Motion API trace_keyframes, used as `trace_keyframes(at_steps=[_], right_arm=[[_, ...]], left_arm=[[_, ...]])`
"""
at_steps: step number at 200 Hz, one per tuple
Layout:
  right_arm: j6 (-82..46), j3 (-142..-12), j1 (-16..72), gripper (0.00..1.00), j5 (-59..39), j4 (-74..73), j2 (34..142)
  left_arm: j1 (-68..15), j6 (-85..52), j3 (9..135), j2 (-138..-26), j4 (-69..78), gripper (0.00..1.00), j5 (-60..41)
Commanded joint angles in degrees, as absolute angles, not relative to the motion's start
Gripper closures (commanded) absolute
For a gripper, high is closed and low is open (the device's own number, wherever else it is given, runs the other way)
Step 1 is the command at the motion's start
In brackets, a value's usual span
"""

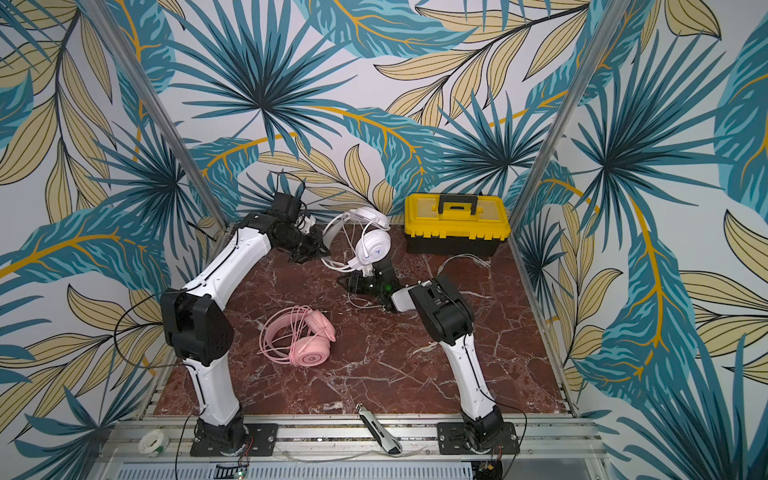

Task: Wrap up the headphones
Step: 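Lift the grey cable with the right gripper up over the white headset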

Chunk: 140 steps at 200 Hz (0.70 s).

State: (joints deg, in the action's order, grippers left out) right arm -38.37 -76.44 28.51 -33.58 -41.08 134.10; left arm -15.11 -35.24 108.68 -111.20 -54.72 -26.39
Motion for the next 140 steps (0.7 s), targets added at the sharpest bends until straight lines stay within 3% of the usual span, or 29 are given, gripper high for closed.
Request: trace_keyframes(at_steps=[1,71,140], right_arm=[[-40.3,-75.4,29.2,0.55,-38.0,-41.7,135.1],[-36.6,-60.1,29.2,0.68,-41.3,-43.5,125.5],[-35.6,-53.6,29.2,0.95,-42.0,-45.0,121.4]], left_arm=[[-14.9,-35.9,111.3,-108.8,-52.6,1.0,-28.5],[-14.4,-37.9,112.9,-110.6,-52.5,1.0,-24.6],[-14.2,-39.3,112.4,-111.6,-51.4,1.0,-22.7]])
